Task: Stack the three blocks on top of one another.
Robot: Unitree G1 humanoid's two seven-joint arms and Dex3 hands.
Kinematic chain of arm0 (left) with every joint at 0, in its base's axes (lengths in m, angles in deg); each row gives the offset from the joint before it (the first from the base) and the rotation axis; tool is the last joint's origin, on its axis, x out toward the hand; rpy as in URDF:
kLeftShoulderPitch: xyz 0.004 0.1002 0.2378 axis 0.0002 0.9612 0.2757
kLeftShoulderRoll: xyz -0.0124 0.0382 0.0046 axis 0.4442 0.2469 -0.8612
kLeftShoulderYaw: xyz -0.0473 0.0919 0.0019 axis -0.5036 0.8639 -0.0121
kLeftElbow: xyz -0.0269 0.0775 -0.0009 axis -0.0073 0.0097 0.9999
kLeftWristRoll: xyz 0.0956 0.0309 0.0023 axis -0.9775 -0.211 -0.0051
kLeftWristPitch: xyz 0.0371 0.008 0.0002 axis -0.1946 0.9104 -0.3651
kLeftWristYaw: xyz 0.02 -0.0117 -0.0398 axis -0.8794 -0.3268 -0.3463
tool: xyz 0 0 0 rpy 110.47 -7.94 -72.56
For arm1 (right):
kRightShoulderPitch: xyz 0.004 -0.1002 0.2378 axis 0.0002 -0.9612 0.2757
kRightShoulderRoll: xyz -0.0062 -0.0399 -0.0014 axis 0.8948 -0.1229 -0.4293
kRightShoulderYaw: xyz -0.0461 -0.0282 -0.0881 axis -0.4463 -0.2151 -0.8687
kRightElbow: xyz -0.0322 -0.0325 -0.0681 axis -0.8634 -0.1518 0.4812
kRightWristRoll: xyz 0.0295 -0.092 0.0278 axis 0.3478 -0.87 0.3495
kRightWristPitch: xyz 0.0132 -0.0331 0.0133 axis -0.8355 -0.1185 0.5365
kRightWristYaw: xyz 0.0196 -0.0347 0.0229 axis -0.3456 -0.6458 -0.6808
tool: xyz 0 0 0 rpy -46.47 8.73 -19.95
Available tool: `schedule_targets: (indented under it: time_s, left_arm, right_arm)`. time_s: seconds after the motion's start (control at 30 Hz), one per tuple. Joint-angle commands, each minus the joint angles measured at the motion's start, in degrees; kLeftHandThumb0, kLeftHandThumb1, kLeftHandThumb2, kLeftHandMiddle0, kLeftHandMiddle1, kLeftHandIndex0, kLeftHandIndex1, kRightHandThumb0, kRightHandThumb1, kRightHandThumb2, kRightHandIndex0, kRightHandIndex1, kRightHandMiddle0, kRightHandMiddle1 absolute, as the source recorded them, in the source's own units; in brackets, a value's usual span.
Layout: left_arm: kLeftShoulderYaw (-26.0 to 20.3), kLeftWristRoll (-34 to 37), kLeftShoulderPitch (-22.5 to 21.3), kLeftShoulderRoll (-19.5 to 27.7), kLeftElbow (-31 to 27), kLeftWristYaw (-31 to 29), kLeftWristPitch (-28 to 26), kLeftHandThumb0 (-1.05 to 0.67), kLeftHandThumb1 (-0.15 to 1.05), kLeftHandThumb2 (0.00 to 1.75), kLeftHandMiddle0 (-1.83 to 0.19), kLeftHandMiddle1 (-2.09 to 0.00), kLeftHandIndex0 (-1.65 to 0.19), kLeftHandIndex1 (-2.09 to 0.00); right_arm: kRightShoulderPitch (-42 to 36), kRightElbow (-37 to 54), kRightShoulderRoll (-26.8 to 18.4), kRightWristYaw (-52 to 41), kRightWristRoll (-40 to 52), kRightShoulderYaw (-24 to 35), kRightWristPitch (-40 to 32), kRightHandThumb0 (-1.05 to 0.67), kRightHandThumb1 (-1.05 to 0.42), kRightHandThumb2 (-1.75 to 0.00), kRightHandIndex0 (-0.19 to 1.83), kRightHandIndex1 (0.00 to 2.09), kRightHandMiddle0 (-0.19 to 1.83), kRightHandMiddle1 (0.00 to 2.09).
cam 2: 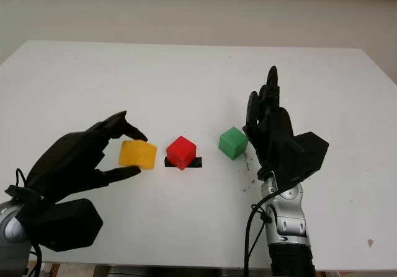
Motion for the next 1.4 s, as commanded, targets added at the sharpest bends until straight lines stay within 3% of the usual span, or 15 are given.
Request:
schedule_targets:
  time_s: [0.0,0.23,0.4,0.63,0.9,1.2,1.37]
  left_arm:
    - [-1.2,1.8,-3.4,0.5,0.0,0.2,0.5,-0.4,1.05,0.21,-0.16,-0.06,-0.18,-1.26]
    - [-0.8,9.7,-13.9,-0.1,6.2,0.6,3.0,-0.36,1.05,0.18,-0.21,-0.06,-0.25,-1.26]
    - [1.6,10.7,-20.0,0.2,12.7,0.1,4.9,-0.37,1.05,0.16,-0.24,-0.06,-0.29,-1.33]
    - [8.3,9.0,-35.0,3.9,24.3,-9.9,2.1,-0.43,1.05,0.19,-0.24,-0.06,-0.32,-1.35]
    - [16.8,6.9,-48.3,5.2,35.2,-20.4,6.0,-0.41,1.05,0.13,-0.24,-0.05,-0.36,-1.29]
    - [23.6,3.5,-58.7,4.8,47.0,-27.5,14.2,-0.42,1.05,0.1,-0.31,-0.06,-0.45,-1.04]
    - [24.2,4.4,-61.6,4.6,50.0,-31.5,17.0,-0.41,1.05,0.1,-0.31,-0.06,-0.44,-1.1]
  right_arm:
    - [0.5,0.0,0.1,0.1,0.0,0.0,0.9,-0.73,-1.05,-0.64,-0.19,0.0,-0.19,0.0]
    - [0.7,0.1,0.2,0.6,-0.6,-0.3,1.3,-0.74,-1.05,-0.64,-0.19,0.0,-0.19,0.0]
    - [0.5,0.4,0.2,0.5,-0.1,-0.3,0.7,-0.73,-1.05,-0.65,-0.19,0.0,-0.19,0.0]
    - [0.0,0.7,0.0,0.0,0.1,0.0,0.7,-0.72,-1.05,-0.65,-0.19,0.0,-0.19,0.0]
    - [0.5,-0.1,-0.1,-0.5,0.4,0.0,0.8,-0.73,-1.05,-0.64,-0.19,0.0,-0.19,0.0]
    - [0.6,0.0,-0.2,-0.4,-0.3,-0.3,1.0,-0.73,-1.05,-0.67,-0.19,0.0,-0.19,0.0]
    - [0.0,0.5,0.4,-0.2,0.1,-0.3,0.7,-0.72,-1.05,-0.66,-0.19,0.0,-0.19,0.0]
